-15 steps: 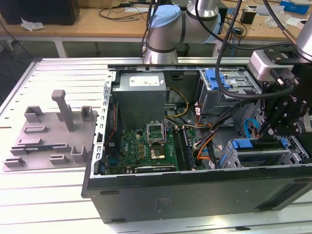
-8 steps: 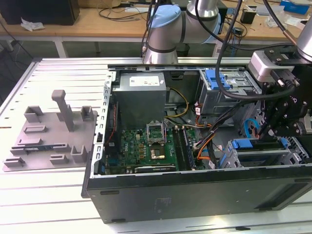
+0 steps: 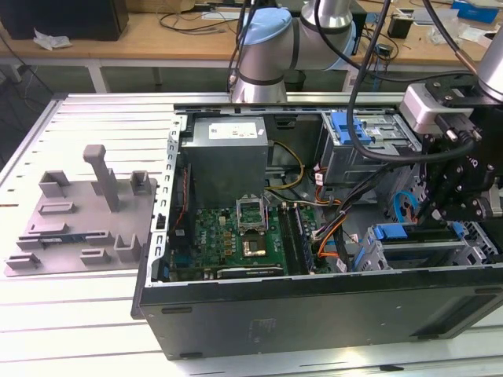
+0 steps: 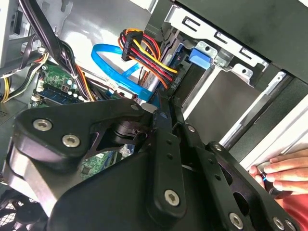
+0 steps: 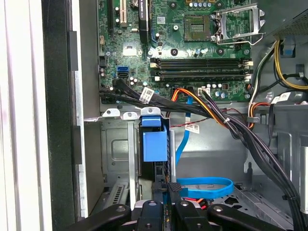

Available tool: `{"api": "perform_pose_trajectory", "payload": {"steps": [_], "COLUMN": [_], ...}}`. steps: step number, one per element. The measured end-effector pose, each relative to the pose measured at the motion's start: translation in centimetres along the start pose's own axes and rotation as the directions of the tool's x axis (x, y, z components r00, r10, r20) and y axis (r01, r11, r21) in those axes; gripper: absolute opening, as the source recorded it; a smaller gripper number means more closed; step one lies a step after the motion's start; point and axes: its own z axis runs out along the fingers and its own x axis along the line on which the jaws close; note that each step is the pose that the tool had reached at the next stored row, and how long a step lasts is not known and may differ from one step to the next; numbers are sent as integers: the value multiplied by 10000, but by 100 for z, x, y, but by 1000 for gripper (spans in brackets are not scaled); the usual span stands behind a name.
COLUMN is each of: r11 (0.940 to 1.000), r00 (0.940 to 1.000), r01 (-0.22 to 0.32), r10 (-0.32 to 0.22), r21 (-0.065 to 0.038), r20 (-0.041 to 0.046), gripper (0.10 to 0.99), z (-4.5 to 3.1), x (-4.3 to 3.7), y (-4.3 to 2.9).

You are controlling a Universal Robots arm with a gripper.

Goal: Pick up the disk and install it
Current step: 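Insert the second disk wire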

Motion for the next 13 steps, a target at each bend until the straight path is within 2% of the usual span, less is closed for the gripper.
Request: {"api": "perform_pose_trajectory", "payload": {"steps": [13], "r11": [10000], "r00": [10000], "r01": [0], "r10": [0], "r21": [0], "r20": [-2], "gripper": [161], "z": [48], "x": [0], "y": [0]}}
